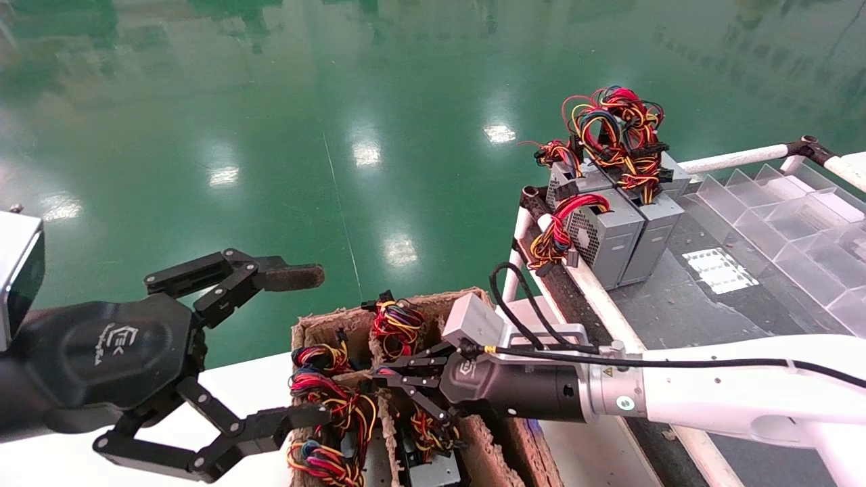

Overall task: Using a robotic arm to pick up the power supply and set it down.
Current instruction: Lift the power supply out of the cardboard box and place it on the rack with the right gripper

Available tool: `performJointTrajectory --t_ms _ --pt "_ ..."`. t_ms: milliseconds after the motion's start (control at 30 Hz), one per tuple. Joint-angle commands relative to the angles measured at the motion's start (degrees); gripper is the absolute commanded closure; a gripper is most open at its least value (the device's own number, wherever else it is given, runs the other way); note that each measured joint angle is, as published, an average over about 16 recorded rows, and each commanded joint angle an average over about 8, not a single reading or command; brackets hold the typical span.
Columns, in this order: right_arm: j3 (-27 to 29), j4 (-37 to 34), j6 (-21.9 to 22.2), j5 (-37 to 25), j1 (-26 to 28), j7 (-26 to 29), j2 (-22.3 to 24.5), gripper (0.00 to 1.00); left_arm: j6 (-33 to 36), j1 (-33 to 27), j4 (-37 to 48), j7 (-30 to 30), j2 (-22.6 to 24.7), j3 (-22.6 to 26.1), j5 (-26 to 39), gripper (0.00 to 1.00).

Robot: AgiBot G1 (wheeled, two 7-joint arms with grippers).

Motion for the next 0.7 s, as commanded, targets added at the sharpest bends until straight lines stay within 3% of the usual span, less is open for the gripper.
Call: performJointTrajectory --t_ms 33,400,700 --pt "0.12 0.19 0.1 0.15 -0.28 -0.02 0.2 1.0 0.0 0.0 0.0 0.0 0.0 0.0 0.0 0.0" --pt "6.92 7.37 -1.73 9.98 -3.28 -0.74 6.54 1.0 0.0 0.0 0.0 0.0 0.0 0.0 0.0 0.0" --pt "15.43 11.23 -2.27 21.48 -3.82 2.01 13.51 1.0 0.0 0.0 0.0 0.0 0.0 0.01 0.0 0.0"
